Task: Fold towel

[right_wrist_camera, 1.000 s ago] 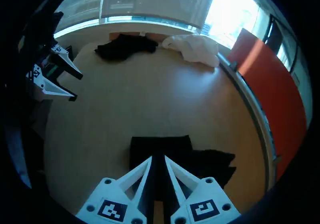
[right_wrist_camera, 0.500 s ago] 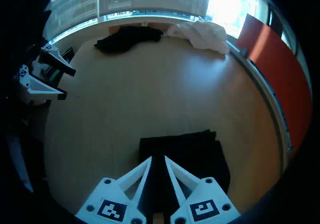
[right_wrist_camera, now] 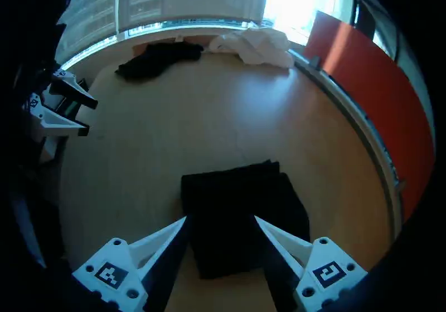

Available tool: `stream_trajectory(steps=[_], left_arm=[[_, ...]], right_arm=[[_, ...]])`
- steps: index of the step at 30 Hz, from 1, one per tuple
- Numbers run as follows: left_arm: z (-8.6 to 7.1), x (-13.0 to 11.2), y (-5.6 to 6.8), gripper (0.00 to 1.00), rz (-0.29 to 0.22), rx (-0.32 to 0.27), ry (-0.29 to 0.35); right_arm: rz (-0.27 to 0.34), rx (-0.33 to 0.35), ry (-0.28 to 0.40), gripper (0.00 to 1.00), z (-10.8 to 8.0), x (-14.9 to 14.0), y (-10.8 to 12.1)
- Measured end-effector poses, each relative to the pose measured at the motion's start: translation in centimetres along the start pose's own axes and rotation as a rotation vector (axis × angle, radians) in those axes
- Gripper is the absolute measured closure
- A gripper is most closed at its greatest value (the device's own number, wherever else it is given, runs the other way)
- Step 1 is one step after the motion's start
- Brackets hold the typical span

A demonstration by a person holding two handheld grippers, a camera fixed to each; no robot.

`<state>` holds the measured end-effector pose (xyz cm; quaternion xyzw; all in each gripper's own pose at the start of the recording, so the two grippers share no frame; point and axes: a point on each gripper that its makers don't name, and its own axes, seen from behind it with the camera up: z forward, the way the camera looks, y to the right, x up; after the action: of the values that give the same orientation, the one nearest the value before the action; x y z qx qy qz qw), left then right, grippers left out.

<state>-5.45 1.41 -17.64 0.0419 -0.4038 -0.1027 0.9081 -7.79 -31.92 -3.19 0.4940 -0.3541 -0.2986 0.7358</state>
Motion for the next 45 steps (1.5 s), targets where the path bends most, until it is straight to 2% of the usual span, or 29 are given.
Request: stream_trajectory(steps=[11, 24, 29, 35, 41, 45], left_arm=[[0.0, -0.2, 0.7, 0.08, 0.004, -0.012, -0.005], [0.1, -0.5, 1.3, 0.08, 0.008, -0.018, -0.008], [0.1, -0.6, 1.3, 0.08, 0.005, -0.019, -0.009], [0.2, -0.6, 1.3, 0.08, 0.004, -0.02, -0.011], [0.3, -0.5, 1.4, 0.08, 0.009, -0.021, -0.011], [0.3, -0.4, 1.4, 0.08, 0.009, -0.022, -0.011]], right_arm=[[0.144, -0.046, -0.025, 0.25, -1.3, -4.7, -0.6], [0.21, -0.07, -0.063, 0.25, -0.5, -7.5, -1.4], [0.255, -0.092, -0.072, 0.26, 0.0, -8.3, -1.4], [0.335, -0.118, -0.063, 0.36, 0.4, -8.3, -1.2], [0.359, -0.118, -0.055, 0.53, 0.7, -8.3, -1.8], [0.365, -0.121, -0.055, 0.6, 0.8, -8.3, -1.9]])
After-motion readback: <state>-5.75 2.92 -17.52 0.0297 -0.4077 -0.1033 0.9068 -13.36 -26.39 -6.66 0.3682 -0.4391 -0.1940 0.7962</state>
